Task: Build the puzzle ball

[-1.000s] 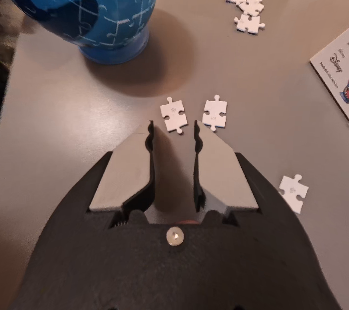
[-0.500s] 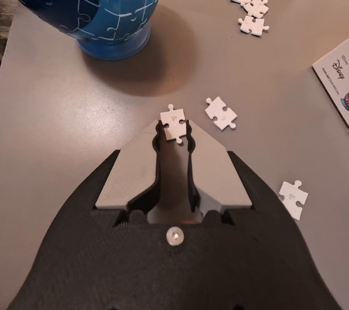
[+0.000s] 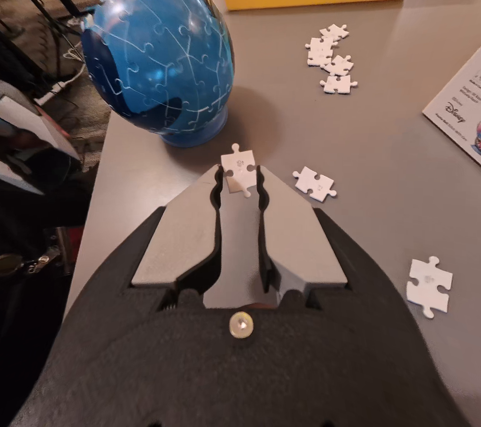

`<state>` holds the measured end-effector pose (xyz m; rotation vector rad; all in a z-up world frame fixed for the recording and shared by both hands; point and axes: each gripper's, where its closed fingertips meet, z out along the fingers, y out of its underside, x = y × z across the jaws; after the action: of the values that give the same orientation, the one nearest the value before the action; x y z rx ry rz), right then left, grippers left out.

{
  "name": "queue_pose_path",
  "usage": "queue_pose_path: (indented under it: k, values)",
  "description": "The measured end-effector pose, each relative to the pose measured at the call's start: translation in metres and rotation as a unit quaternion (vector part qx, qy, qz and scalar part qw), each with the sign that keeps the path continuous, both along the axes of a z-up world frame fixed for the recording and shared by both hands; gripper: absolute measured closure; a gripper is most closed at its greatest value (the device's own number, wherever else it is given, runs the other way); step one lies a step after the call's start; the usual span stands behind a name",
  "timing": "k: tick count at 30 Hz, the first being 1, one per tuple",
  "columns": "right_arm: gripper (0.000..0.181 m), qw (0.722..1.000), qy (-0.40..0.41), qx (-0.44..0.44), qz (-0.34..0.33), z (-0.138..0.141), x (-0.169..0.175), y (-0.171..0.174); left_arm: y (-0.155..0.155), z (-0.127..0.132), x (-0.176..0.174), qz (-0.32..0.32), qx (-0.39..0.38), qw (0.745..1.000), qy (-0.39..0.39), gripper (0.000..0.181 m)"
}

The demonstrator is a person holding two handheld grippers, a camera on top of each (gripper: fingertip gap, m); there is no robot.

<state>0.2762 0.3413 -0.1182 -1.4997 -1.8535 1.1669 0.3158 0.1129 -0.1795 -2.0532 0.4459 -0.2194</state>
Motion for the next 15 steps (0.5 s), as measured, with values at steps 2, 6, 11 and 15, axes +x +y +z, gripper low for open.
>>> queue_pose_path:
  k: [2,6,11,15]
  values:
    - [0.159,1.0,0.003,-0.006,0.003,0.002,0.002,0.001,0.006,0.001,0.013,-0.024,-0.002,1.0,0.01,0.13]
    - [0.159,0.999,0.003,-0.036,0.006,0.004,0.007,0.001,0.022,-0.011,0.028,-0.058,-0.023,0.997,0.034,0.13]
    - [0.159,0.998,0.009,-0.063,0.012,0.009,0.009,-0.001,0.033,-0.017,0.041,-0.081,-0.039,0.996,0.022,0.13]
    - [0.159,0.997,0.019,-0.073,0.018,0.015,0.011,-0.003,0.037,-0.013,0.042,-0.079,-0.029,0.996,0.02,0.13]
